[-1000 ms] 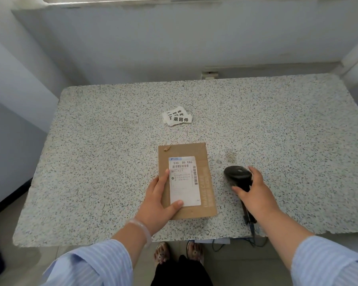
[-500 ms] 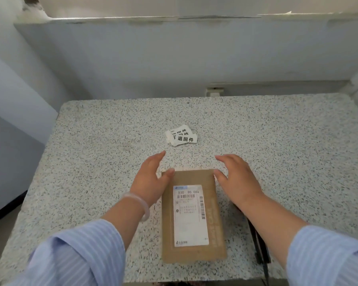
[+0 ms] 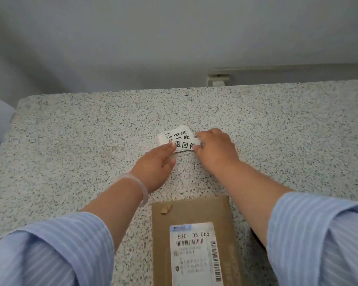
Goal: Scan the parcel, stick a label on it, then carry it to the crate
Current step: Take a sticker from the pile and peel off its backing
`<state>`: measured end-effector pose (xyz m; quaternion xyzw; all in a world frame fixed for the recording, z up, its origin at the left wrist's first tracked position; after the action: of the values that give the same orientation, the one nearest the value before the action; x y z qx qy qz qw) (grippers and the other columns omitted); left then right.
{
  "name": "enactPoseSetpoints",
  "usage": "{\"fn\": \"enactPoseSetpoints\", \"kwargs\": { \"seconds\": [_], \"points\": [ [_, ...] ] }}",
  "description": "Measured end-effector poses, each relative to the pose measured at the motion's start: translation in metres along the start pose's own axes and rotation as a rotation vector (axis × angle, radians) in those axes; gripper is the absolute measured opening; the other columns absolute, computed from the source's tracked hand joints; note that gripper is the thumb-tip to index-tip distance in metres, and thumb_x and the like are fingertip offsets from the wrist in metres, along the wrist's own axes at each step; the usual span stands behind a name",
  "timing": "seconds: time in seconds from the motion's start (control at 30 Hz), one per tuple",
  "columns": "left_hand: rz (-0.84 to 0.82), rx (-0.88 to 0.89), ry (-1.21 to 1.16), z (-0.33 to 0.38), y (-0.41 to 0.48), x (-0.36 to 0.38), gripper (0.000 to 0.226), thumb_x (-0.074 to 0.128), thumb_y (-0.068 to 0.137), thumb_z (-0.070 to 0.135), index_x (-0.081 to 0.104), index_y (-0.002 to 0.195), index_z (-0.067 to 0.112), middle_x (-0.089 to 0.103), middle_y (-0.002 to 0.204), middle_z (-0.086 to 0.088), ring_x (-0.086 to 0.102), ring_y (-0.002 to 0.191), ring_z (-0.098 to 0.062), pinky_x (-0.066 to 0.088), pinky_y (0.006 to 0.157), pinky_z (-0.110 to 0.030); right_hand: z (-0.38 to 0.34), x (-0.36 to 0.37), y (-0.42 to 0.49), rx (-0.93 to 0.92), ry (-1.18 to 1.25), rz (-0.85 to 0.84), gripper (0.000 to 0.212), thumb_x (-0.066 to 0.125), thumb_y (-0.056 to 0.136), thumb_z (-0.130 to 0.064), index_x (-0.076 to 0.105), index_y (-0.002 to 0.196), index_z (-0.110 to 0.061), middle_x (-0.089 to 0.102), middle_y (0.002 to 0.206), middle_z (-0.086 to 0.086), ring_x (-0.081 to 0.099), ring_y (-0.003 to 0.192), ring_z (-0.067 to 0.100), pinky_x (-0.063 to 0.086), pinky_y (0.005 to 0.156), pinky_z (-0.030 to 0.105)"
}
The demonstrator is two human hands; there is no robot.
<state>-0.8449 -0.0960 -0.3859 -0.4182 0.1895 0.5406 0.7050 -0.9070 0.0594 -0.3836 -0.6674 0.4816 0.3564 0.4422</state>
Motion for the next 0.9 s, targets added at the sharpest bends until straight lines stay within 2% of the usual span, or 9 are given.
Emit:
{"fn": "enactPoseSetpoints", "kwargs": {
  "seconds": [0.13,0.27,0.43,0.53,0.6,0.8,0.9],
  "points": [
    [0.039,0.036,0.15,-0.002,0.004,0.0,0.047,0.033,0.1,0.037,0.026,0.147,0.031,0.023,0.155,0.014,0.021,0.142,-0.011,0.013,0.116,-0.035,0.002,0.006,0.008,0.092,0.071,0.069,0.021,0.069,0.082,-0.039,0.063,0.1,-0.029,0.055,0.109,-0.002,0.052,0.101,0.02,0.049,0.086,0.039],
    [0.028,0.017,0.179,0.0,0.001,0.001,0.05,0.033,0.101,0.034,0.02,0.148,0.029,0.021,0.157,0.011,0.019,0.143,-0.011,0.012,0.115,-0.031,0.008,0.008,0.008,0.114,0.133,0.011,0.011,0.066,0.086,-0.036,0.06,0.086,-0.027,0.064,0.09,-0.005,0.06,0.084,0.017,0.054,0.074,0.037],
    [0.007,-0.039,0.021,0.001,-0.001,-0.005,0.052,0.039,0.099,0.033,0.023,0.148,0.03,0.024,0.156,0.009,0.021,0.143,-0.013,0.014,0.116,-0.034,0.015,-0.007,-0.003,0.109,0.423,0.012,0.004,0.064,0.089,-0.025,0.062,0.091,-0.024,0.06,0.081,-0.011,0.059,0.076,0.008,0.049,0.066,0.024],
    [0.124,-0.073,-0.094,0.007,-0.008,-0.019,0.052,0.047,0.096,0.034,0.031,0.145,0.03,0.032,0.153,0.005,0.029,0.14,-0.016,0.024,0.116,-0.04,0.018,-0.02,-0.017,0.106,0.563,0.004,0.006,0.063,0.091,-0.022,0.061,0.089,-0.028,0.064,0.086,-0.01,0.063,0.077,0.006,0.045,0.058,0.019],
    [0.18,-0.098,-0.143,0.014,-0.014,-0.029,0.051,0.049,0.095,0.034,0.035,0.144,0.029,0.037,0.149,0.003,0.035,0.136,-0.017,0.03,0.113,-0.039,0.02,-0.03,-0.028,0.121,0.623,-0.004,0.006,0.062,0.092,-0.02,0.061,0.09,-0.026,0.066,0.086,-0.008,0.068,0.074,0.008,0.045,0.053,0.019],
    [0.115,-0.149,-0.205,0.031,-0.031,-0.031,0.047,0.05,0.094,0.039,0.041,0.14,0.032,0.044,0.146,0.003,0.042,0.132,-0.019,0.035,0.108,-0.039,0.016,-0.044,-0.043,0.136,0.549,-0.042,0.007,0.061,0.092,-0.019,0.06,0.088,-0.024,0.067,0.087,-0.007,0.07,0.067,0.007,0.042,0.051,0.02],
    [0.119,-0.158,-0.204,0.03,-0.037,-0.029,0.044,0.049,0.095,0.039,0.046,0.138,0.031,0.046,0.144,0.003,0.044,0.13,-0.019,0.035,0.104,-0.036,0.017,-0.042,-0.043,0.165,0.474,-0.07,0.004,0.06,0.093,-0.02,0.06,0.089,-0.023,0.066,0.086,-0.009,0.065,0.058,0.002,0.036,0.045,0.017]
  ]
}}
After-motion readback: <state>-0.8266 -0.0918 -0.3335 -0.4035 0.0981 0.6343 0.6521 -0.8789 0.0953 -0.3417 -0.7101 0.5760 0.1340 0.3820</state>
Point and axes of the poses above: each hand's wrist, its own y-axis towards the middle knuckle, its own x-axis out of the palm, z = x × y, the point moved 6 cm from there along y, towards the middle knuckle
